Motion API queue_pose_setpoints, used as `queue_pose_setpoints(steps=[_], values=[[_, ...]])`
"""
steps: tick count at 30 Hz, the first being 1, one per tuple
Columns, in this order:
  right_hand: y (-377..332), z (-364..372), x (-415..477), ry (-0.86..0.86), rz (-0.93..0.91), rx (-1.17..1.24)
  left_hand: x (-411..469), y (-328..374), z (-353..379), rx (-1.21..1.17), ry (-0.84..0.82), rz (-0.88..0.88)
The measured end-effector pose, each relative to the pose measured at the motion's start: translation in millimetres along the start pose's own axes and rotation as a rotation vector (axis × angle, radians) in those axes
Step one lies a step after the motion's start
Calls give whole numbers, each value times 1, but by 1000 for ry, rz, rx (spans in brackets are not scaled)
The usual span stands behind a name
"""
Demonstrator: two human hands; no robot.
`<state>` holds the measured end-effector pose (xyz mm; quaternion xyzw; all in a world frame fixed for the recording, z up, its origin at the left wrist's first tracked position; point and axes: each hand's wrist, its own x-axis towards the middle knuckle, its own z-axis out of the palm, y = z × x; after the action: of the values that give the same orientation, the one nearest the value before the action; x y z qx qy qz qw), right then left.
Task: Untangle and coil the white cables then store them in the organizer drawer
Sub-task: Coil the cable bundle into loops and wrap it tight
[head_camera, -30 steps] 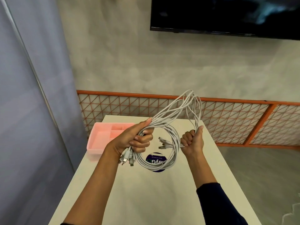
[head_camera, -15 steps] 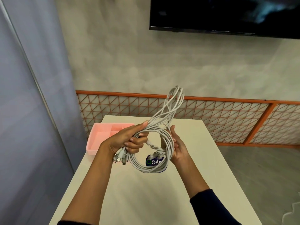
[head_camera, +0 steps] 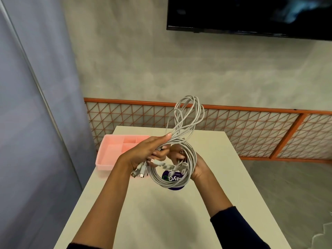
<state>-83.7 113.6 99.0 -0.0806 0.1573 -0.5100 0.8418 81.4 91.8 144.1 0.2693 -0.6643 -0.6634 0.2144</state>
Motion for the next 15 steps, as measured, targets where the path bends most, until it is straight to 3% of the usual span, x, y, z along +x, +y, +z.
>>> queue_pose_setpoints(steps=[2, 5, 9, 15], values=[[1, 0, -1, 125, -49, -172, 2, -1, 3, 1, 15, 2], [-5, -5, 1, 169, 11, -454, 3, -4, 3, -61, 35, -14], [-13, -8, -3, 86, 141, -465, 4, -7, 4, -94, 72, 20], [-15, -11, -7, -103, 104, -469, 2, -1, -4, -50, 136, 51]])
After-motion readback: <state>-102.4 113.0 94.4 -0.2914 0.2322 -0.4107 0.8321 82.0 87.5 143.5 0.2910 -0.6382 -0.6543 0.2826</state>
